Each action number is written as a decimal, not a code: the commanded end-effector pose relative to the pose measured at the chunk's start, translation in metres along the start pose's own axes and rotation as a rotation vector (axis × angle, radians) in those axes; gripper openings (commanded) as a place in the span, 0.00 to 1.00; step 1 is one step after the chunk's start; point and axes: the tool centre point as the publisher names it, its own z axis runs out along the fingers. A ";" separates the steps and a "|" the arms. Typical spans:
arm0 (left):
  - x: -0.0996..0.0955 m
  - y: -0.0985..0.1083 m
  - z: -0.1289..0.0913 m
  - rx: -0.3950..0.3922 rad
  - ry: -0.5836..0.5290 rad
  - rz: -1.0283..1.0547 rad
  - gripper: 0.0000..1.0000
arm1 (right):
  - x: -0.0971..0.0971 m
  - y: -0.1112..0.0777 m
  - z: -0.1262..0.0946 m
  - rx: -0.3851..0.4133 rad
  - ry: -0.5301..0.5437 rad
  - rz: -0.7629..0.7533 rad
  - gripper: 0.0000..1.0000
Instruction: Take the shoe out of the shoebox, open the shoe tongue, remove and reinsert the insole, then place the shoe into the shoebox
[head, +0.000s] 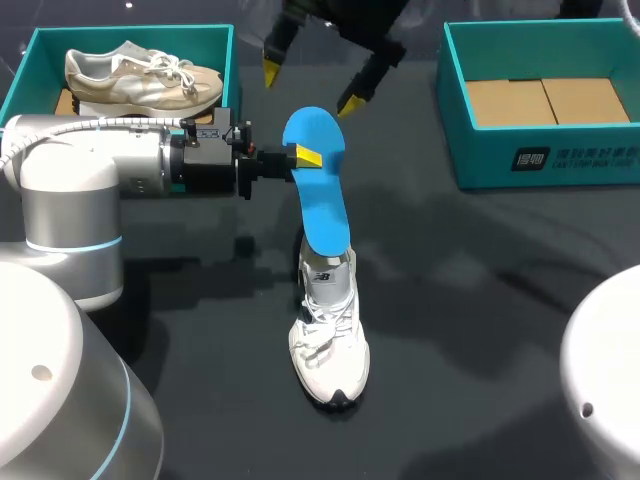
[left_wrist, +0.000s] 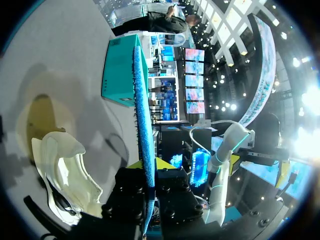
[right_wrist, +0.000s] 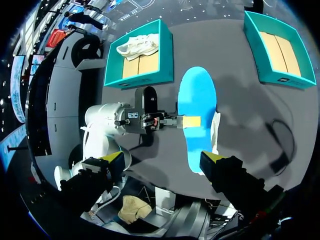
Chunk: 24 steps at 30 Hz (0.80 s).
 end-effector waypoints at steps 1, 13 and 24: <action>-0.001 0.000 0.001 0.001 0.000 0.001 0.00 | 0.010 0.005 0.004 0.024 -0.257 0.018 1.00; -0.001 0.000 0.001 0.001 0.000 0.001 0.00 | 0.012 -0.005 0.003 -0.037 -0.337 0.035 1.00; -0.001 0.000 0.001 0.001 0.000 0.001 0.00 | 0.019 -0.006 0.004 -0.028 -0.419 0.045 1.00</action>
